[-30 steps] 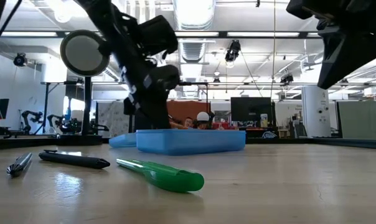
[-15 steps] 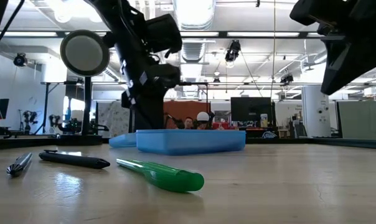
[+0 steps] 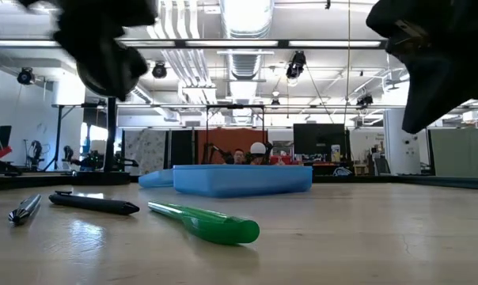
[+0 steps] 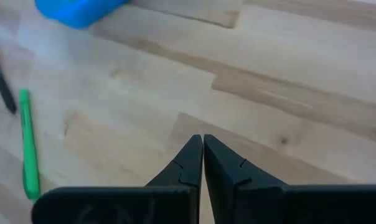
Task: Pick & place school supplies into a supply box
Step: Put the yellow pen into the supply box
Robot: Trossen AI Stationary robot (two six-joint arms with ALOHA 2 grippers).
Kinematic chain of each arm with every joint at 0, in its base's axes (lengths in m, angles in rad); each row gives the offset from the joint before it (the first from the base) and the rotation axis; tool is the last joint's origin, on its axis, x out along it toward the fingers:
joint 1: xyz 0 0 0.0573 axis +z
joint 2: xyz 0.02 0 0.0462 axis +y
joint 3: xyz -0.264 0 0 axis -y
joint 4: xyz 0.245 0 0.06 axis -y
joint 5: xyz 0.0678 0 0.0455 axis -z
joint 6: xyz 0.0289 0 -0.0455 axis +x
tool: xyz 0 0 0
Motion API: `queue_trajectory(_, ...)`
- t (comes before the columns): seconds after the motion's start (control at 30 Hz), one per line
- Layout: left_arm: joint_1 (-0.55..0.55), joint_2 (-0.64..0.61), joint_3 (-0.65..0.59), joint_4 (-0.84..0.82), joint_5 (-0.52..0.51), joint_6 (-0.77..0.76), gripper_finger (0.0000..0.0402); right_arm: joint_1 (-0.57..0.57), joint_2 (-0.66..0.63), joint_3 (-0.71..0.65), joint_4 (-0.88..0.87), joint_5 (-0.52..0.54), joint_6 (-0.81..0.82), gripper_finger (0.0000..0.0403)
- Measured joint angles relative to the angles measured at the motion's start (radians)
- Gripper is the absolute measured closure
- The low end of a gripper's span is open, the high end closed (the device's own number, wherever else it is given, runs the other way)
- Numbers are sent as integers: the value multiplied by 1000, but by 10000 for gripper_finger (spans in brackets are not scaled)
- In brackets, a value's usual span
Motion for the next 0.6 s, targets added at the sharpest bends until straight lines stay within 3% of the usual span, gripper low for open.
queue_trajectory(0.17,-181,-36,-91,22,-6,-116,308,-44,0,0,65,-66,-298,386)
queue_trajectory(0.33,-323,-36,-154,2,-7,-552,302,-105,0,17,63,-152,-472,335)
queue_trajectory(0.6,-467,40,-155,9,-43,-1172,286,-194,1,19,63,-198,-506,221)
